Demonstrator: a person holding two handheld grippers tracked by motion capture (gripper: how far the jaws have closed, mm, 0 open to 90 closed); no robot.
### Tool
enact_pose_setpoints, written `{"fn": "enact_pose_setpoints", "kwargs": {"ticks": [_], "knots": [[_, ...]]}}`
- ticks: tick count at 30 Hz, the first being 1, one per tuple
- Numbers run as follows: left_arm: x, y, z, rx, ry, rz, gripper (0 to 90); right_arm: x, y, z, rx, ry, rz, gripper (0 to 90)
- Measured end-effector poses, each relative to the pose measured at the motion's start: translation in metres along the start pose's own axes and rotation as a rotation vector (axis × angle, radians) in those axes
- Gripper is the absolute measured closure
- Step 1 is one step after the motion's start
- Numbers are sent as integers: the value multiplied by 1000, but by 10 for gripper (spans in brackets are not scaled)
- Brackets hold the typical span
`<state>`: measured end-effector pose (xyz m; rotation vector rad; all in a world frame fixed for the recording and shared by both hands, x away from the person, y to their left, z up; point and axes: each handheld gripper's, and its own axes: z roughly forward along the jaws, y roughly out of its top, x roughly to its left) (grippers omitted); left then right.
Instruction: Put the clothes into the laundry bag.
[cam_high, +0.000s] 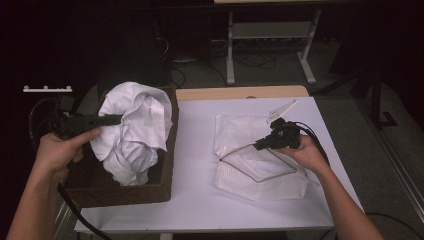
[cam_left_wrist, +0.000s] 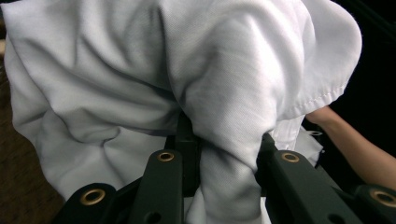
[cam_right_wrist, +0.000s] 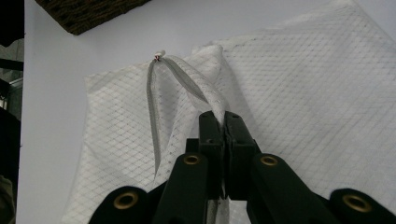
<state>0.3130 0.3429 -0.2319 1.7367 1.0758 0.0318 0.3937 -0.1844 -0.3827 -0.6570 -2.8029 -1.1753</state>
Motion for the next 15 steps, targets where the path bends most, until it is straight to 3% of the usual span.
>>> {"fn": "enact_pose_setpoints", "kwargs": {"ticks": [8, 15], "knots": [[-36, 26, 23, 14, -81, 61, 727, -1, -2, -5, -11, -11, 4, 874], [-56, 40, 45, 45, -101, 74, 727, -1, -6, -6, -5, -10, 6, 874]]}}
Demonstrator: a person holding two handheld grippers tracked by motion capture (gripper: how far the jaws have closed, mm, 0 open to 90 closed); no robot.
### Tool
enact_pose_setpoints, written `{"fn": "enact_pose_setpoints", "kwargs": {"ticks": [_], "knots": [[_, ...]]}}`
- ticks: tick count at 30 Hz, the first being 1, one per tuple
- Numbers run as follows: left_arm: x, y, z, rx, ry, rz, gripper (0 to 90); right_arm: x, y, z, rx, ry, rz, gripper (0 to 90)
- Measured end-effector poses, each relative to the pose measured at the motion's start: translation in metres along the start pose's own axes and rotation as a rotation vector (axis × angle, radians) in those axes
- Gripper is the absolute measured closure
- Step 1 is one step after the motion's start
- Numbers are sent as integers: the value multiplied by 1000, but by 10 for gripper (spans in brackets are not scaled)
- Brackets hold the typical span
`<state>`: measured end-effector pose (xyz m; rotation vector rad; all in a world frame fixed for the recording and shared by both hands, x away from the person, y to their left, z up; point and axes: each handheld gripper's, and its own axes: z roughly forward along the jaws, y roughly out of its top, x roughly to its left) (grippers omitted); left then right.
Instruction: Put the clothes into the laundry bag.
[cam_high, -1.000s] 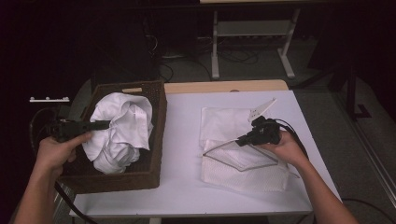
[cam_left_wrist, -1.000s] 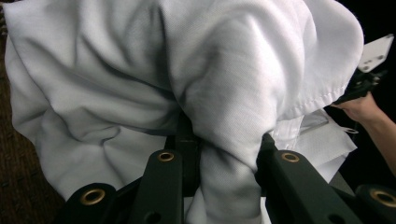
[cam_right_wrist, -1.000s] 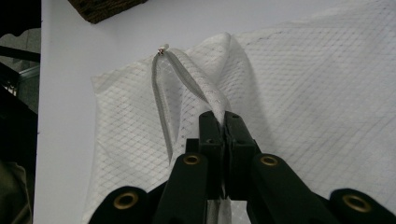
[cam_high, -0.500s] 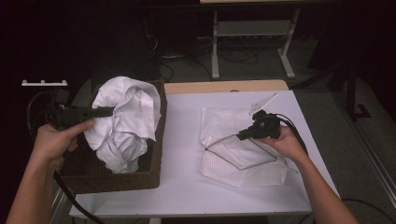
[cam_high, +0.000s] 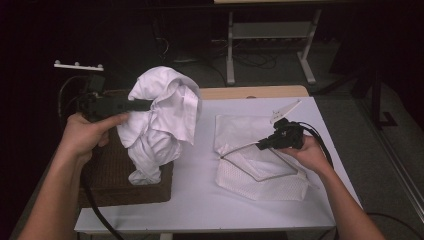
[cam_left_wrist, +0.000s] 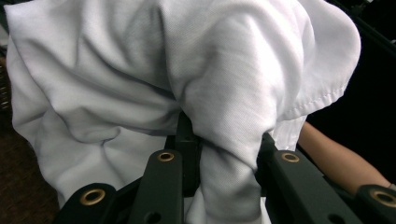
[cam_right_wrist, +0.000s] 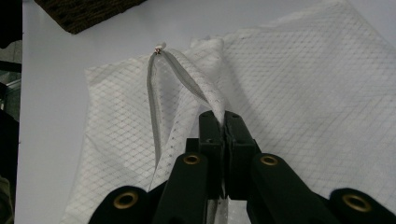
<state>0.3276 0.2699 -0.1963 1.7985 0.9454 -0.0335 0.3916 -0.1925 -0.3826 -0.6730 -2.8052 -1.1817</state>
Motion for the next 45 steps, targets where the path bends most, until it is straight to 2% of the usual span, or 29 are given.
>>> {"fn": "enact_pose_setpoints", "kwargs": {"ticks": [4, 6, 14, 20, 24, 36, 42, 45], "knots": [[-6, 9, 14, 10, -6, -15, 727, 1, -4, 2, -1, 5, 6, 874], [-11, 15, 23, 21, -12, -11, 726, 2, -7, 4, 6, 6, 5, 874], [-37, 35, 57, 37, -85, 25, 726, -1, -16, -1, -6, 0, 23, 874], [-54, 46, 75, 21, -171, 39, 726, -3, -19, -4, -8, -8, 30, 874], [-65, 53, 85, 21, -185, 52, 726, -5, -19, -4, -18, -8, 34, 874], [-93, 69, 126, 65, -235, 88, 726, -8, -23, -3, -28, 0, 44, 874], [-107, 75, 138, 56, -271, 101, 726, -11, -29, -2, -33, 7, 56, 874], [-111, 76, 141, 70, -273, 112, 726, -12, -30, -2, -34, 5, 61, 873]]}}
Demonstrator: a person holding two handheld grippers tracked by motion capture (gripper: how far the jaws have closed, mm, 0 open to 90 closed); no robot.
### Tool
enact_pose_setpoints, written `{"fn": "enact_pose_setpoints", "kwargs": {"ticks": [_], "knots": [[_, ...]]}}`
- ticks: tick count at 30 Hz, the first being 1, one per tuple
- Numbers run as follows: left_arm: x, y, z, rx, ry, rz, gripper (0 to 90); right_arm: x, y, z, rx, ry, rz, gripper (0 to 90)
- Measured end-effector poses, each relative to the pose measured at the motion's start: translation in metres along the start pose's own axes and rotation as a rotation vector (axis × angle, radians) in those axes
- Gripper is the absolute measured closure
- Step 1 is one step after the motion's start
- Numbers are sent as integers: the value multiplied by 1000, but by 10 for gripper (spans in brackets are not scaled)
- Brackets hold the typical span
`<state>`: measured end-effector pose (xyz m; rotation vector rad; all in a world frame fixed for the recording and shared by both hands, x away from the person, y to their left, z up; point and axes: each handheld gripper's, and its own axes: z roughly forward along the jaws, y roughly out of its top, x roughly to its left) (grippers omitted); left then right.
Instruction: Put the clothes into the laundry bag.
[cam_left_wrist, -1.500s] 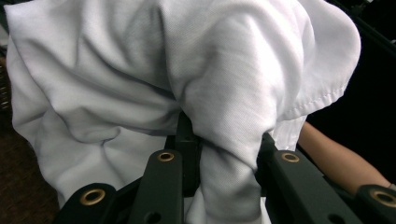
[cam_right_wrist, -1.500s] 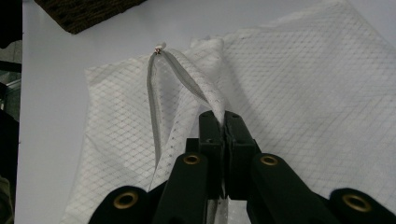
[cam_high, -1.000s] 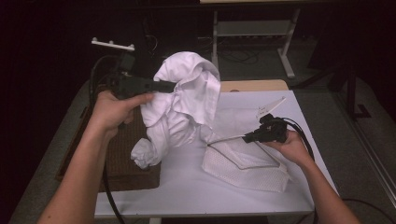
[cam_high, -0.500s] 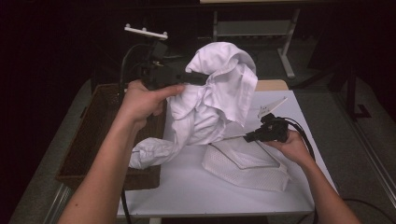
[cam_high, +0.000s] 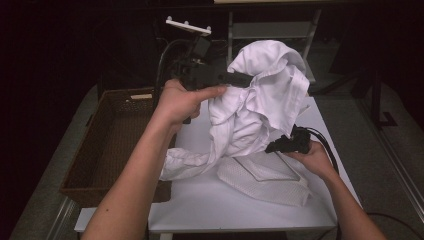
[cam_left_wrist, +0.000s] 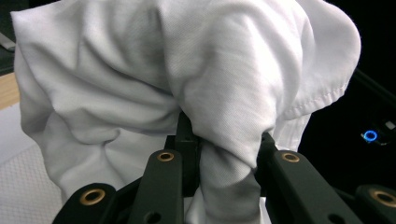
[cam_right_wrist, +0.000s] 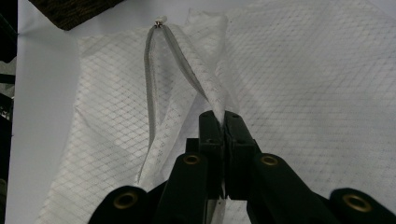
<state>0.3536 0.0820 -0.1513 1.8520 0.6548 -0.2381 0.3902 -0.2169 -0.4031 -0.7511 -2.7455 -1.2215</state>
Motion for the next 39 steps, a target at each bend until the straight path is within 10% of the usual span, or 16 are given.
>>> {"fn": "enact_pose_setpoints", "kwargs": {"ticks": [15, 21, 30, 39], "knots": [[-13, 9, 26, -16, -51, 4, 725, -3, -1, -2, -4, -10, 20, 873], [-8, 0, 18, 19, -9, 8, 725, -3, -1, -1, 10, -7, 23, 872], [17, -60, -15, 72, 50, -45, 725, -1, -1, -5, -3, -17, 34, 872], [45, -122, -5, 172, 20, -119, 724, 4, 11, -11, -24, -31, 30, 873]]}}
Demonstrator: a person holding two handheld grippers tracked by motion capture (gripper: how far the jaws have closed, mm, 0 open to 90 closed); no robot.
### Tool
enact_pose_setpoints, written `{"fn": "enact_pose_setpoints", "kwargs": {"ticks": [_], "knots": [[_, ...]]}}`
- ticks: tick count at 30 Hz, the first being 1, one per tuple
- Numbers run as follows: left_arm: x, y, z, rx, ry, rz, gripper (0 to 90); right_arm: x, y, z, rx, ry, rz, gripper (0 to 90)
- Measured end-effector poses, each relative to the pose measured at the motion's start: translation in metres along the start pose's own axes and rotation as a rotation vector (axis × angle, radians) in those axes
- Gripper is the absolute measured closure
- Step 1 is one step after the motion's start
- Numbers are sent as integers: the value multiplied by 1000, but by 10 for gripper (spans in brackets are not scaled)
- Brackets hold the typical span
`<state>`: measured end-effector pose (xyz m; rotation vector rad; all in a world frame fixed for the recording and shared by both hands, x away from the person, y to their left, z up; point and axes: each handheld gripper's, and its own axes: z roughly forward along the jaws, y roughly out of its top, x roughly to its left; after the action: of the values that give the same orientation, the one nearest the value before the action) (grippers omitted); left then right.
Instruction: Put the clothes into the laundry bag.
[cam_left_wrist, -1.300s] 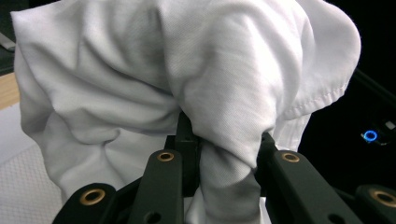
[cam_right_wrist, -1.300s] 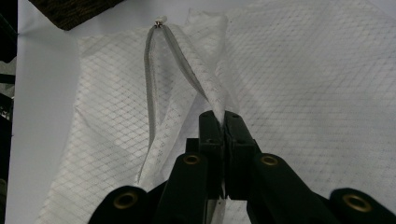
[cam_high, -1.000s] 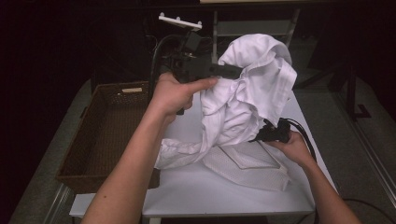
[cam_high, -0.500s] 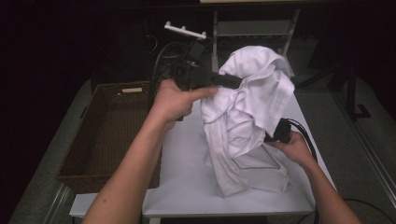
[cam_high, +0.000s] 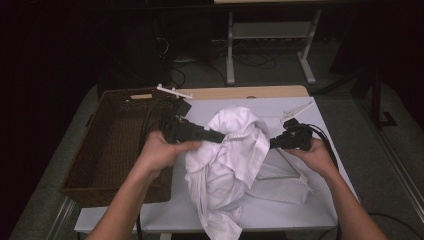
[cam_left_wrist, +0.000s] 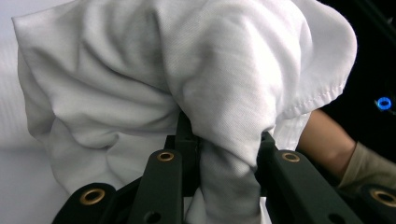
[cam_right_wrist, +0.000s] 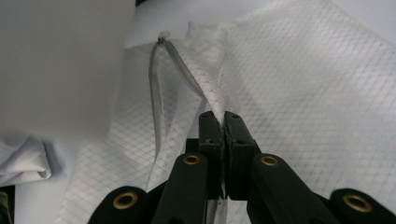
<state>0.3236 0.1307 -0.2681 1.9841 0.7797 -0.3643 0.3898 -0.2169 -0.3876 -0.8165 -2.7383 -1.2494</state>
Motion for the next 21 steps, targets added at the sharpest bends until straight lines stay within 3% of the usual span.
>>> {"fn": "enact_pose_setpoints", "kwargs": {"ticks": [5, 10, 13, 16, 21], "knots": [[17, -22, 29, 100, -16, -30, 723, 4, 11, -4, -10, -4, -6, 873], [29, -36, 59, 122, -68, -68, 723, 9, 22, -5, -12, -8, -24, 875], [34, -41, 79, 168, -92, -80, 723, 13, 29, -4, -6, -13, -35, 875], [40, -45, 98, 198, -83, -85, 722, 16, 34, -4, -14, -4, -52, 877], [54, -49, 126, 216, -78, -145, 718, 26, 38, -2, -16, 17, -85, 878]]}}
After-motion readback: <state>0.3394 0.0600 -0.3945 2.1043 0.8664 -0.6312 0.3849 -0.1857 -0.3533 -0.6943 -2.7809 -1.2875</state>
